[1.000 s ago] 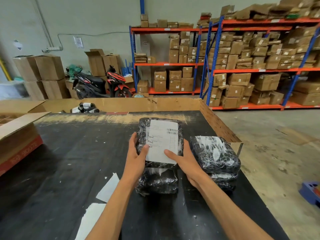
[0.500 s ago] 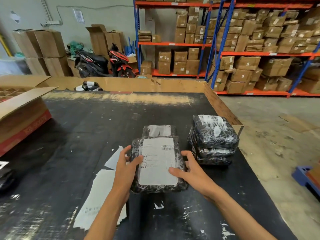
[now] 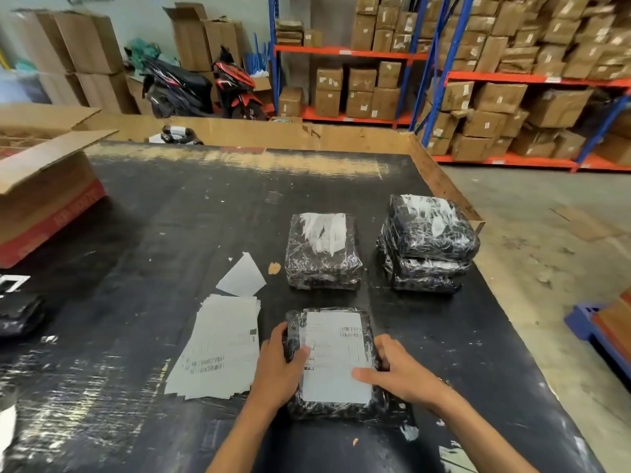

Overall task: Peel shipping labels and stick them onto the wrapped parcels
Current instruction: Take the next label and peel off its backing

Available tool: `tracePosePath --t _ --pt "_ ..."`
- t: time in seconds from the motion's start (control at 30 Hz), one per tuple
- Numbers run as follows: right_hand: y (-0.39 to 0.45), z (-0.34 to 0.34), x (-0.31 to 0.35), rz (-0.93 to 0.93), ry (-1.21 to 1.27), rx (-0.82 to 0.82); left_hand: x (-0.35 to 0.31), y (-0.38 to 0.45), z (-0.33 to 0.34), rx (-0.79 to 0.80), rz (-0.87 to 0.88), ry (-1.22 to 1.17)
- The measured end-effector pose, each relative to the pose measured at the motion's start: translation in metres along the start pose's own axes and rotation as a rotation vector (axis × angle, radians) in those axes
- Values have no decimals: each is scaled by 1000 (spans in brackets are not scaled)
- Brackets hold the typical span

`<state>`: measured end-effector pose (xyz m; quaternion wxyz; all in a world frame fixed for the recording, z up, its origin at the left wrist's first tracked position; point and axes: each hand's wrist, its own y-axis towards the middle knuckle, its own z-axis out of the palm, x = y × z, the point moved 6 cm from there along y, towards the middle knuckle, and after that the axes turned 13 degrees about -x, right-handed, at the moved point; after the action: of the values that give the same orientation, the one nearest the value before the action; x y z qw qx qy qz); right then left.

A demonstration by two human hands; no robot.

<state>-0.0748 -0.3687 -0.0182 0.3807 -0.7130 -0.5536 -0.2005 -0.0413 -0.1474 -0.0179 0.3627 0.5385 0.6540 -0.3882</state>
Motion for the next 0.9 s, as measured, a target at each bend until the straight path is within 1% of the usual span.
tracePosePath --t 0.07,0.17,0.27,0.3,0.33,0.37,0.43,0.53,0.6,0.73,0.8,0.9 --pt "2 -7 6 -3 -90 -63 -2 5 -1 4 30 40" --pt "5 -11 22 -24 -95 -173 -4 11 -7 -7 63 64" --pt "4 -13 52 -180 -186 -365 -13 17 -31 -158 155 92" --pt "3 -10 66 -250 -191 -403 -13 19 -42 -224 167 95" --pt "2 -6 80 -312 -174 -408 -11 21 -53 -284 169 92" --pt "1 1 94 -361 -145 -381 -8 23 -65 -337 165 93" --pt "1 20 121 -432 -101 -276 1 26 -86 -415 160 129" --pt "5 56 153 -486 -129 -144 18 32 -113 -478 161 226" --pt "13 82 166 -462 -182 -90 30 36 -124 -464 125 269" --pt "29 126 171 -335 -370 -6 52 37 -125 -370 74 319" --pt "33 139 170 -296 -407 -8 57 36 -125 -367 78 339" --pt "37 145 168 -269 -412 -114 62 33 -124 -375 84 312"
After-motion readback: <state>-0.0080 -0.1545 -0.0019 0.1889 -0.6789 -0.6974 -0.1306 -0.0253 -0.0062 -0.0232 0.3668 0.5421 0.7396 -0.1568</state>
